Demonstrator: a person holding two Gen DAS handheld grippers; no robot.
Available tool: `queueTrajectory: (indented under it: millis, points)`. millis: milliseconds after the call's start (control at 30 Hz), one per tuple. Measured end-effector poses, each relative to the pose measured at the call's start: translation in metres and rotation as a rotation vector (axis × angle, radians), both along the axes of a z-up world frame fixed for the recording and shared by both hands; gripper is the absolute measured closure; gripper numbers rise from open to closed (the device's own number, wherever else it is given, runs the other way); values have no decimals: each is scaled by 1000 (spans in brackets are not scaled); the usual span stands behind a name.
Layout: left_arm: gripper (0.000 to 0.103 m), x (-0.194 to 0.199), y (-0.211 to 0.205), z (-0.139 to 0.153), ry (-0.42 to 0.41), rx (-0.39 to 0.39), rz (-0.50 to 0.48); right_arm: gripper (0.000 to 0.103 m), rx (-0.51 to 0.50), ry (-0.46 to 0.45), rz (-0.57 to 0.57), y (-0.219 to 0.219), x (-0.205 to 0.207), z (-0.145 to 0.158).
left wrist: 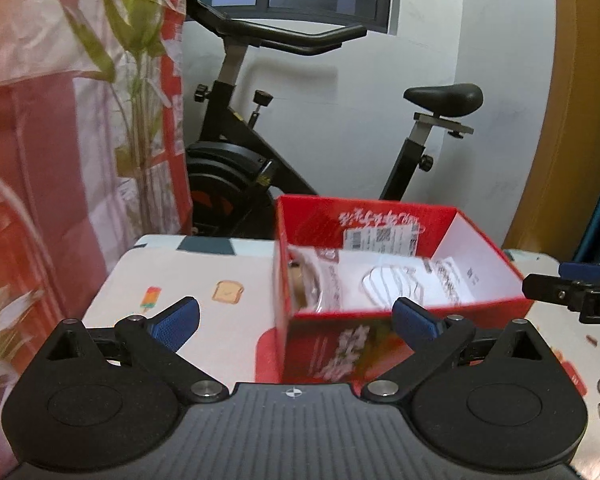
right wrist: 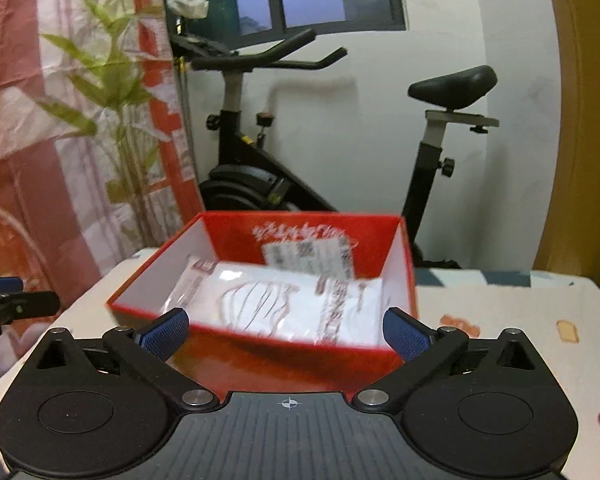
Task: Organize soft objects
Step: 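Move both grippers down onto the grey knit cloth and grasp it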
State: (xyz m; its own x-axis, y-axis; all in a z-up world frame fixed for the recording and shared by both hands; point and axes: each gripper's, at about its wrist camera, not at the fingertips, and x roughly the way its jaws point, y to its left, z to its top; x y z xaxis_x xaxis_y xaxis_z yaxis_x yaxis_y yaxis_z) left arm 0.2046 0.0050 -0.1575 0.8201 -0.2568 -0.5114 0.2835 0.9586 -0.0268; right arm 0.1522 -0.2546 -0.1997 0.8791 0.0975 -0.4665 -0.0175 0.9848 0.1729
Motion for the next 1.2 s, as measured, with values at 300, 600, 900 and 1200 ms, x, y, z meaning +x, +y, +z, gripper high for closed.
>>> queueTrajectory:
  millis: [300, 600, 900, 1200]
  points:
    - [0, -43, 25, -32, 89, -22, 27, 0, 20, 57, 52, 37, -39, -27]
    - [0, -87, 39, -71, 134, 2, 77, 0, -4, 146, 111, 77, -75, -70]
    - [0, -92, 48, -86, 146, -22, 106, 0, -97, 145, 184, 103, -87, -82]
    - [0, -89, 52, -98, 136, -30, 150, 0, -118, 176, 224, 108, -80, -105]
